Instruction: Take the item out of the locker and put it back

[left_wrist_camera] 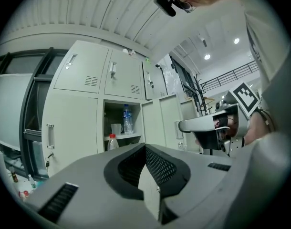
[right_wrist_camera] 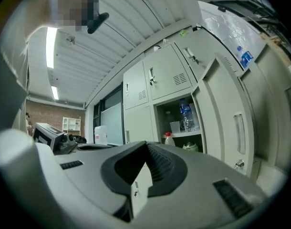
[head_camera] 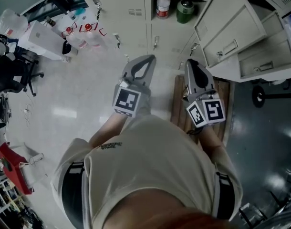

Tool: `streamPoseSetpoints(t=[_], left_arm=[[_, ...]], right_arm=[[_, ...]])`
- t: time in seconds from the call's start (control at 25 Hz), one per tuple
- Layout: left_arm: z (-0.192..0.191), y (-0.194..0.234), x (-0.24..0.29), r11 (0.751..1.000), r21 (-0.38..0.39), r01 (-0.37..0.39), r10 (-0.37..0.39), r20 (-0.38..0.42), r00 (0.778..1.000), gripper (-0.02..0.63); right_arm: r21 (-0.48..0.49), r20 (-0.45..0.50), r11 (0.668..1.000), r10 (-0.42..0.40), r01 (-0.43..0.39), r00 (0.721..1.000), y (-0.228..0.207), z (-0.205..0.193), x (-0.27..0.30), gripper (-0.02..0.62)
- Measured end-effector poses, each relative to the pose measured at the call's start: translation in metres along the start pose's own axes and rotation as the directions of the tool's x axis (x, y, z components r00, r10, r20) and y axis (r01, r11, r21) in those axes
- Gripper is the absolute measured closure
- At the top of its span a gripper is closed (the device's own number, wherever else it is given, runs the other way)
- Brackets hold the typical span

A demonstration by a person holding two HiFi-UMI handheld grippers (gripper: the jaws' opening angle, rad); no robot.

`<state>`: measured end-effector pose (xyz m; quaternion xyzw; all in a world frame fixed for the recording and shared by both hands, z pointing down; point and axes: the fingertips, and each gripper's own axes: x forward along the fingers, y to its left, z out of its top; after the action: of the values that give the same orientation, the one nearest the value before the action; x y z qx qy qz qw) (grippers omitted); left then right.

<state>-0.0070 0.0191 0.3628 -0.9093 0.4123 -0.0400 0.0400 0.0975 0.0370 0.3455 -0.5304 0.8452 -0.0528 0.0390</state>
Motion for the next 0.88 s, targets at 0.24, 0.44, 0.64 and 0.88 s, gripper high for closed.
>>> streamPoseSetpoints(t=[0.24,0.44,0.64,0.88], left_arm=[[0.002,0.038,0.038,0.999,-0.009,0.037,-0.037,0.001,0.999,0.594],[0.005,0.071,0.070,0.996,-0.009,0.083,-0.083,0.006,0.997,0.594],[0.010,0.095,0.099,0.990,-0.004,0.144,-0.144,0.034,0.989,0.594],[0.015,0.114,0.127,0.984,-0.007,0.179,-0.178,0.051,0.983,0.594]], right_arm=[[0.008,-0.016,0.999,-0.032,0.032,0.999,-0.015,-0.002,0.052,0.592],[-0.010,-0.016,0.997,-0.079,0.079,0.997,-0.029,0.006,0.097,0.592],[-0.014,0.000,0.993,-0.120,0.120,0.993,-0.040,0.014,0.134,0.592],[-0.011,0.005,0.990,-0.141,0.141,0.990,-0.053,0.018,0.162,0.592]])
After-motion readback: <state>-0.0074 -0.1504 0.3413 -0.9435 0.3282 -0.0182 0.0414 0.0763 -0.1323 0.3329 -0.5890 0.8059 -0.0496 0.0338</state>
